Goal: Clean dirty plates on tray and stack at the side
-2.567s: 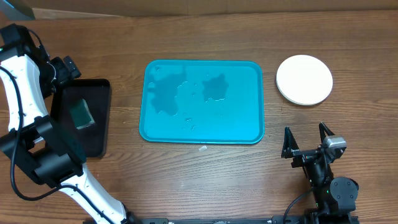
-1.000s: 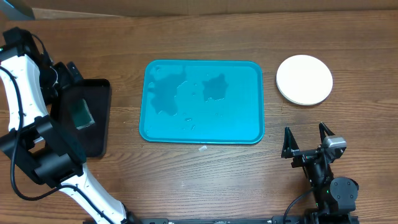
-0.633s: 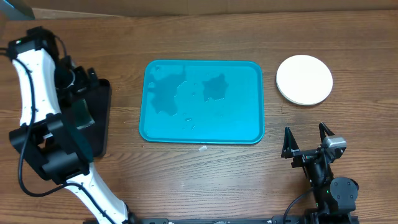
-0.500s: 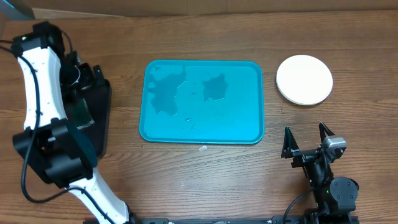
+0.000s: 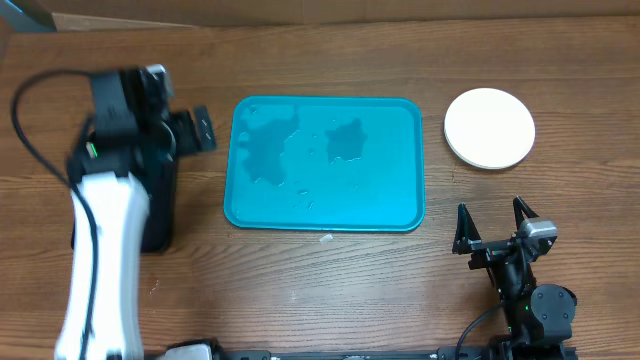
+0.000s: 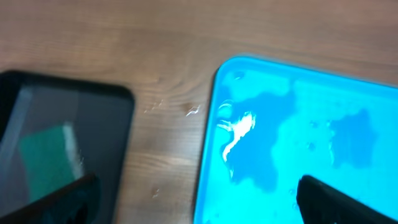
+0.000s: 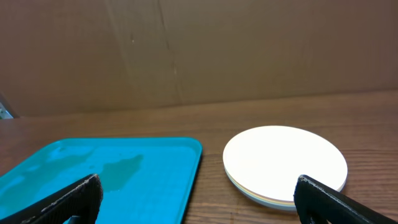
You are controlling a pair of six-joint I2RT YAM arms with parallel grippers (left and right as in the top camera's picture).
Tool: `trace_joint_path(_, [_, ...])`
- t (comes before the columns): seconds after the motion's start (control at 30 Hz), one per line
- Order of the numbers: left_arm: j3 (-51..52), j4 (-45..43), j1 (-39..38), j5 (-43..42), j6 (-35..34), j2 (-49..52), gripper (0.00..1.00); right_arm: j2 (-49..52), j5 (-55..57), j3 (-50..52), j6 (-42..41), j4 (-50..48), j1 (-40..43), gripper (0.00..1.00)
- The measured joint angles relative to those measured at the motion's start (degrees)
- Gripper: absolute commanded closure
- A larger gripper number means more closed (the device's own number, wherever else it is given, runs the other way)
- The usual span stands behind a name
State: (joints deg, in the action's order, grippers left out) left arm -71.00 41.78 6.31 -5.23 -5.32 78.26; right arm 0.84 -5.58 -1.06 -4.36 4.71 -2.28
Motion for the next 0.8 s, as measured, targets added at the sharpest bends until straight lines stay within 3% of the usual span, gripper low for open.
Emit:
trace_joint_path(0.13, [16.6, -15.7, -1.1, -0.4, 0.0, -12.9, 0.00, 0.0, 0.0, 0.0, -0.1, 0.0, 0.0, 0.00])
trace_joint_path(0.27, [29.2, -25.9, -1.1, -0.4, 0.0, -22.8, 0.00, 0.0, 0.0, 0.0, -0.1, 0.0, 0.0, 0.00])
trace_joint_path(0.57, [52.5, -51.7, -1.1, -0.4, -0.4, -37.7, 0.00, 0.0, 0.0, 0.0, -0.1, 0.0, 0.0, 0.00])
trace_joint_path(0.8, [65.5, -64.2, -1.1, -0.4, -0.5, -48.4, 0.00, 0.0, 0.0, 0.0, -0.1, 0.0, 0.0, 0.00])
